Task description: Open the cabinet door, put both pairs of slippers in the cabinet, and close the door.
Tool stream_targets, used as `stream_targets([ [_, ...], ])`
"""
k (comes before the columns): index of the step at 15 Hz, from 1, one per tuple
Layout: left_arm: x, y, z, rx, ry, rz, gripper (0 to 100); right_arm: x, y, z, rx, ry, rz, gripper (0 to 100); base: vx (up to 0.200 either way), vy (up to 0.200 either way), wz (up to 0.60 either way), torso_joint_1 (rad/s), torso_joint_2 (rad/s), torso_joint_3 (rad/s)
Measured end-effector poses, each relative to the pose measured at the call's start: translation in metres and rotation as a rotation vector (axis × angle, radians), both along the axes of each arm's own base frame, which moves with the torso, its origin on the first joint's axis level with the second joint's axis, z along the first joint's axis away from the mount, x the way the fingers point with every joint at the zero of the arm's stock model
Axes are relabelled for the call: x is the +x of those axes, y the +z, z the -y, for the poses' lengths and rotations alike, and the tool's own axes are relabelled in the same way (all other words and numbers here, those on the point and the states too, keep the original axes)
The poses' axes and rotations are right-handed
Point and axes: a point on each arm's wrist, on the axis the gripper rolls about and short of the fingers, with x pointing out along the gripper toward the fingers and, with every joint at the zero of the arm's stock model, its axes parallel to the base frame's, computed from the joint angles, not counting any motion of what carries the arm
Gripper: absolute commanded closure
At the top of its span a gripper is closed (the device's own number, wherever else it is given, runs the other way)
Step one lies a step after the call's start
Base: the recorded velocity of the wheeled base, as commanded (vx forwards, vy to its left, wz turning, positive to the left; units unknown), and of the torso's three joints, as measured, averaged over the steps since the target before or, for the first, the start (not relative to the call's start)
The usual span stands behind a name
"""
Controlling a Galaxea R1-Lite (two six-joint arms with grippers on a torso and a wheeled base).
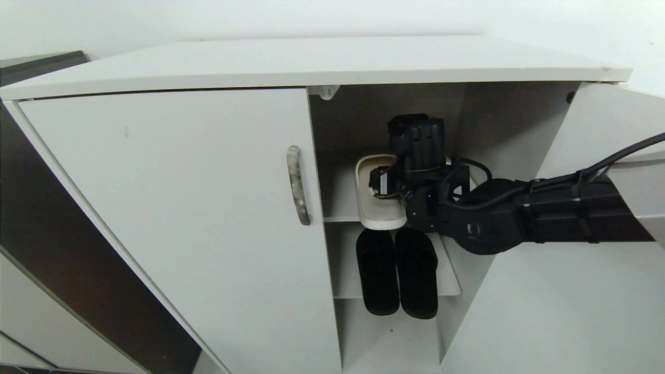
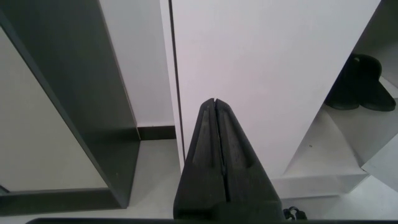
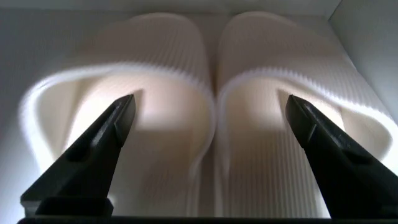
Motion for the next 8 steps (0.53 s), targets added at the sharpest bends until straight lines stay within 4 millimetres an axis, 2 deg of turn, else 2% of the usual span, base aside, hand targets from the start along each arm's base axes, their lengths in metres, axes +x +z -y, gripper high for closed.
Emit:
stream_targets([
  [4,0.0,0.0,0.0,0.0,0.0,0.0,100,-0.037,0.009,0.003,0.004,0.053,0.002,0,0.0,0.0,0.0,0.0,0.0,0.0],
  [5,0.0,0.0,0.0,0.0,0.0,0.0,100,-0.048,0.011,0.003,0.01,0.075,0.009,100,0.0,0.0,0.0,0.0,0.0,0.0],
  [8,0.0,0.0,0.0,0.0,0.0,0.0,100,-0.083,0.002,0.008,0.003,0.133,0.006,100,0.0,0.0,0.0,0.0,0.0,0.0],
])
